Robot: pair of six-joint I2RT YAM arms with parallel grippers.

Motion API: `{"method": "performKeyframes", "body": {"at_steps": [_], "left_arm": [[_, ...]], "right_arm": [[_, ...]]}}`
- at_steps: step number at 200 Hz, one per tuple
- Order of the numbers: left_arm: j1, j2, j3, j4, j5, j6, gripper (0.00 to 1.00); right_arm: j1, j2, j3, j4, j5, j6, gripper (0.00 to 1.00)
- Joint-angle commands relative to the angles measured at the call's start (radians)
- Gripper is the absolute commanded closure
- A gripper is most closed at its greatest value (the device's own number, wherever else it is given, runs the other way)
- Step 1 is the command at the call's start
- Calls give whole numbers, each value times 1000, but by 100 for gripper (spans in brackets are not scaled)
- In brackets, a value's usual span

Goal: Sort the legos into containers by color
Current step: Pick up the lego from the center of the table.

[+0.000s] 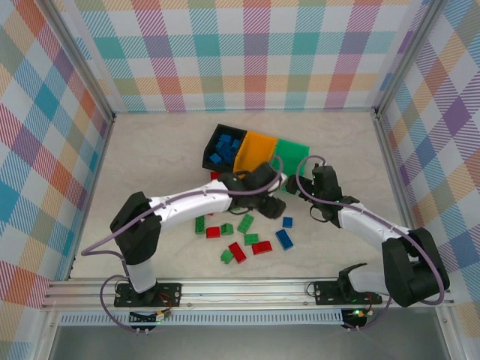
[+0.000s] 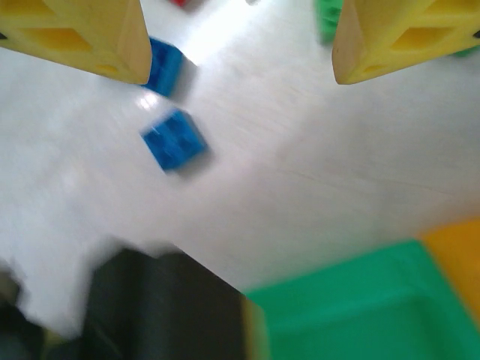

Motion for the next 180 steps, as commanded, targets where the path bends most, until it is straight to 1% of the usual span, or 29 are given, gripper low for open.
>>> {"method": "performKeyframes", "body": {"at_steps": [1, 22, 35, 55, 67, 94, 122, 146, 160, 180], "left_arm": [[-32, 39, -28, 37, 26, 40, 35], [-55, 75, -35, 88, 48, 25, 35], [-67, 105, -21, 108, 46, -15, 35], [-91, 154, 10, 121, 7, -75, 35], [-105, 189, 28, 128, -20, -99, 34], [-115, 267, 107, 58, -77, -153, 34], [-125, 315, 173, 9, -110, -171, 33], [-130, 371, 272, -107, -176, -170, 34], [-130, 395, 304, -155, -210, -171, 36], [-130, 404, 306, -169, -215, -175, 40]], "right_arm": [[3, 17, 22, 7, -7, 8, 1], [-7, 19, 27, -8, 13, 7, 1], [-36, 22, 22, -7, -9, 21, 1], [-87, 28, 14, -3, -55, 41, 1], [-107, 25, 9, -5, -61, 46, 1], [-135, 12, -2, -3, -72, 55, 1], [-140, 11, -8, 3, -85, 63, 1], [-139, 23, -11, 18, -121, 77, 1], [-140, 25, -11, 19, -124, 77, 1], [-140, 22, -10, 17, -120, 77, 1]]}}
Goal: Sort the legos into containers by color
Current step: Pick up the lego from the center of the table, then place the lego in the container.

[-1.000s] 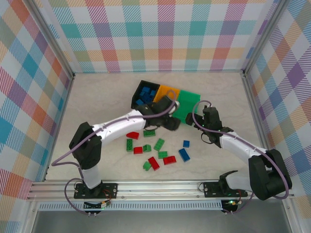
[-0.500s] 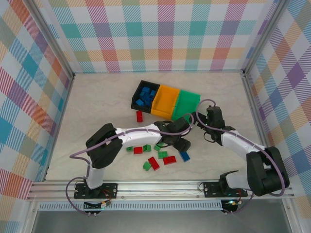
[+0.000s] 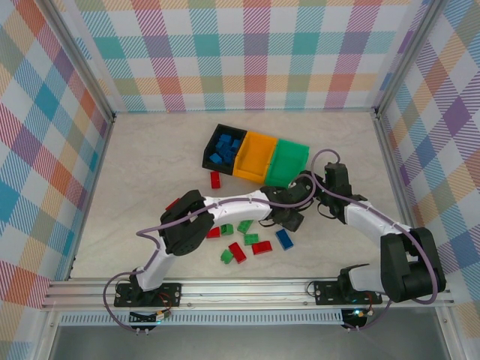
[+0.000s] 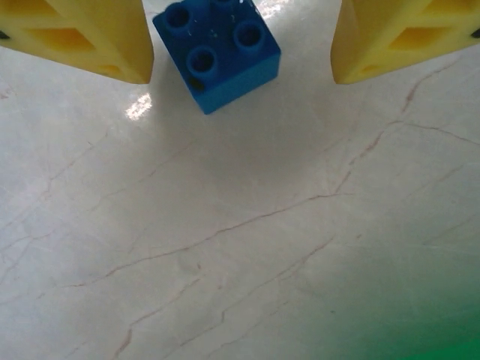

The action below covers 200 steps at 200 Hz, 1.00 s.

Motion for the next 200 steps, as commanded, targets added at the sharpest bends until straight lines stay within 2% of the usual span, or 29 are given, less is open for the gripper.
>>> {"method": "performKeyframes", "body": {"at_steps": [1, 39, 61, 86, 120, 165, 200], "left_arm": [[-14, 25, 27, -100, -56, -17, 40], [-14, 40, 20, -99, -43, -31, 43], [-14, 48, 17, -91, -24, -36, 55], [-12, 16, -5, -88, -64, -42, 70], [6, -65, -29, -117, -165, -17, 73], [123, -213, -61, -160, -236, 36, 74], [266, -298, -20, -173, -239, 96, 73]], "right_arm": [[-2, 6, -10, 13, -21, 9, 1], [-2, 0, -15, 17, -24, 11, 1], [-2, 1, -12, 14, -25, 10, 1], [-1, 0, -15, 15, -21, 11, 1], [-1, -3, -15, 18, -25, 11, 1], [-2, 1, -15, 20, -39, 15, 1], [-2, -8, -16, 19, -43, 16, 1]]}}
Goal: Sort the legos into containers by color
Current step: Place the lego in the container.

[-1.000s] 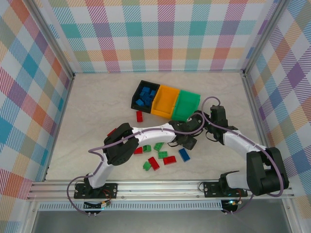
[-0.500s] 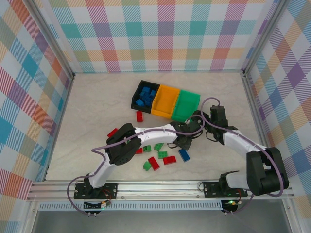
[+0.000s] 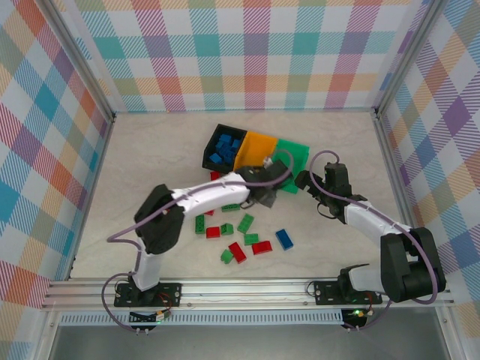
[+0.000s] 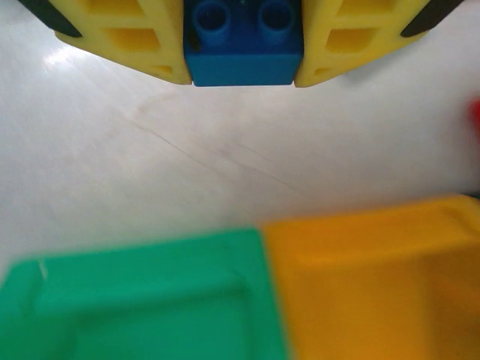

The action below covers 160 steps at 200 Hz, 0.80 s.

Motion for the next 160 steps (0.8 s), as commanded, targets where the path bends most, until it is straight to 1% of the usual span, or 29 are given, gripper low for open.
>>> {"method": "performKeyframes", "body": {"at_steps": [1, 26, 58, 77, 85, 97, 110, 122, 137, 148, 160], "left_arm": [[91, -73, 36, -44, -40, 65, 73], [156, -56, 113, -45, -99, 124, 73], [271, 31, 231, -26, -52, 164, 72], [318, 98, 297, -3, -59, 200, 71], [335, 129, 333, -7, -47, 215, 68], [347, 181, 393, -25, -69, 229, 60], [357, 232, 477, -87, -95, 214, 52], [358, 256, 527, -144, -63, 201, 46], [349, 218, 484, -127, 19, 186, 41], [334, 162, 402, -87, 66, 180, 38], [312, 85, 298, -33, 96, 168, 38]], "right_arm": [[-2, -8, -16, 18, -17, 8, 1], [-1, 8, -14, 26, -7, 2, 1], [-1, 29, -7, 38, -13, 2, 1], [-1, 34, -3, 34, -9, 0, 1], [-1, 31, -3, 32, -6, -1, 1], [-1, 25, -2, 30, 2, -6, 1], [-1, 18, -4, 26, 12, -10, 1], [-2, 17, -4, 25, 14, -10, 1], [-1, 17, -4, 25, 12, -10, 1], [-1, 18, -4, 30, 8, -7, 1], [-1, 24, -3, 31, 4, -5, 1]]}}
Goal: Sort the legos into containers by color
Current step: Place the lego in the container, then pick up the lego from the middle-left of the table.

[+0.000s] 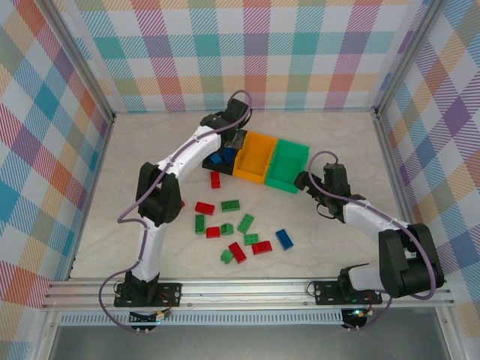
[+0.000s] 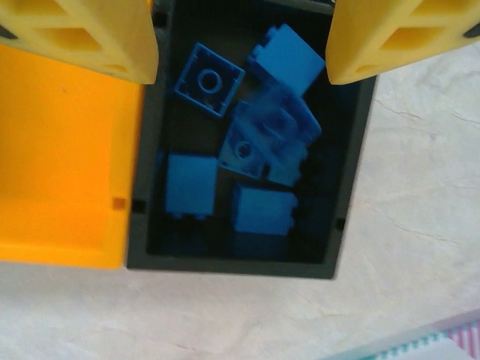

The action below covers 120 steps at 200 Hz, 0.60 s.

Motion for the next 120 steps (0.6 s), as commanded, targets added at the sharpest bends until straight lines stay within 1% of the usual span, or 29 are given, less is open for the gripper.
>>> {"method": "performKeyframes", "body": {"at_steps": [1, 31, 48, 78, 90, 98, 112, 120], "left_arm": [[-47, -152, -131, 28, 104, -20, 38], [-137, -328, -395, 159, 253, -31, 39], [-207, -382, -506, 207, 327, -30, 39], [-359, -397, -596, 227, 369, 1, 38], [-416, -390, -617, 238, 370, 10, 38], [-447, -378, -621, 231, 364, 21, 35], [-497, -356, -616, 195, 347, 29, 34], [-516, -349, -622, 189, 355, 29, 34]], "right_arm": [[-1, -5, -1, 20, 0, -4, 1], [-1, 12, 1, 32, -14, 4, 1], [0, 28, 8, 35, -20, 9, 1], [0, 39, 11, 36, -25, 10, 1], [0, 38, 9, 37, -24, 10, 1], [0, 38, 10, 35, -21, 10, 1], [0, 38, 11, 33, -19, 9, 1], [0, 36, 11, 34, -19, 9, 1]]}}
